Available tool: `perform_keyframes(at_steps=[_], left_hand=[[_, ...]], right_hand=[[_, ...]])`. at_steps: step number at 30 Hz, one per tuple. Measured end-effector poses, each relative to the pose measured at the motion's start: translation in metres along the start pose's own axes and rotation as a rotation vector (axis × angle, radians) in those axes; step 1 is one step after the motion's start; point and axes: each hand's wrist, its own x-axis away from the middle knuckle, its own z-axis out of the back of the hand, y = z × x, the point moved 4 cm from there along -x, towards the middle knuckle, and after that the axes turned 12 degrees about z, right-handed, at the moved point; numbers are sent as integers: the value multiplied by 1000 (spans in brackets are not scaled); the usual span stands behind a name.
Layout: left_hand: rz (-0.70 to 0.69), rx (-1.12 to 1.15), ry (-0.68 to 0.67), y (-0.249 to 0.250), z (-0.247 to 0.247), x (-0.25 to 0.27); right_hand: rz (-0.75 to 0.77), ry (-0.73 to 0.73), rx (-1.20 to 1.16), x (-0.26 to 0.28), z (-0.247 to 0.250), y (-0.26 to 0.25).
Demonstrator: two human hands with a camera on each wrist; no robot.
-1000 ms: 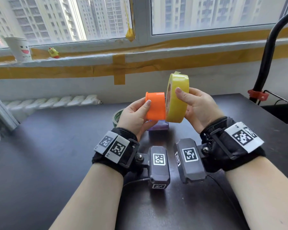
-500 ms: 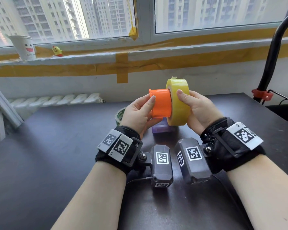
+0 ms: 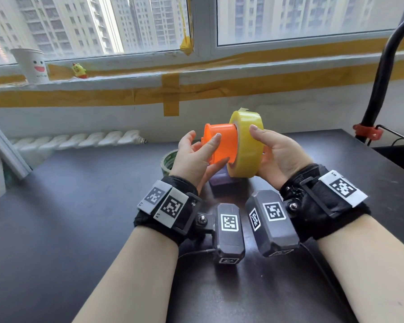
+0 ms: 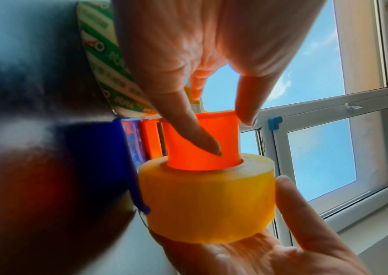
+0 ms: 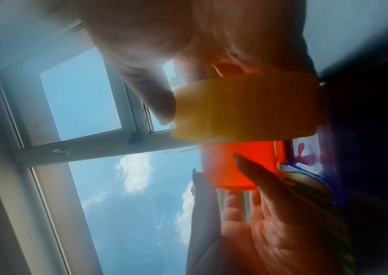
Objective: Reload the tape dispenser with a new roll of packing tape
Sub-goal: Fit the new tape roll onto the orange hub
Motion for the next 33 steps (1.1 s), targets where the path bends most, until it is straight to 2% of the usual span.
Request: perform_keyframes(at_steps=[4, 12, 18, 23, 33], left_hand=[[-15, -94, -50, 0, -3, 1], [-51, -243, -113, -1, -10, 5], [-97, -431, -65, -1, -10, 2], [-123, -437, -46, 3, -7, 2], [-60, -370, -68, 1, -8, 6]], right_hand=[[-10, 67, -36, -1, 0, -2], [46, 65, 36, 0, -5, 1], [103, 86, -15, -2, -4, 1], [90, 85, -56, -1, -5, 3], [-16, 22, -191, -4, -9, 14]])
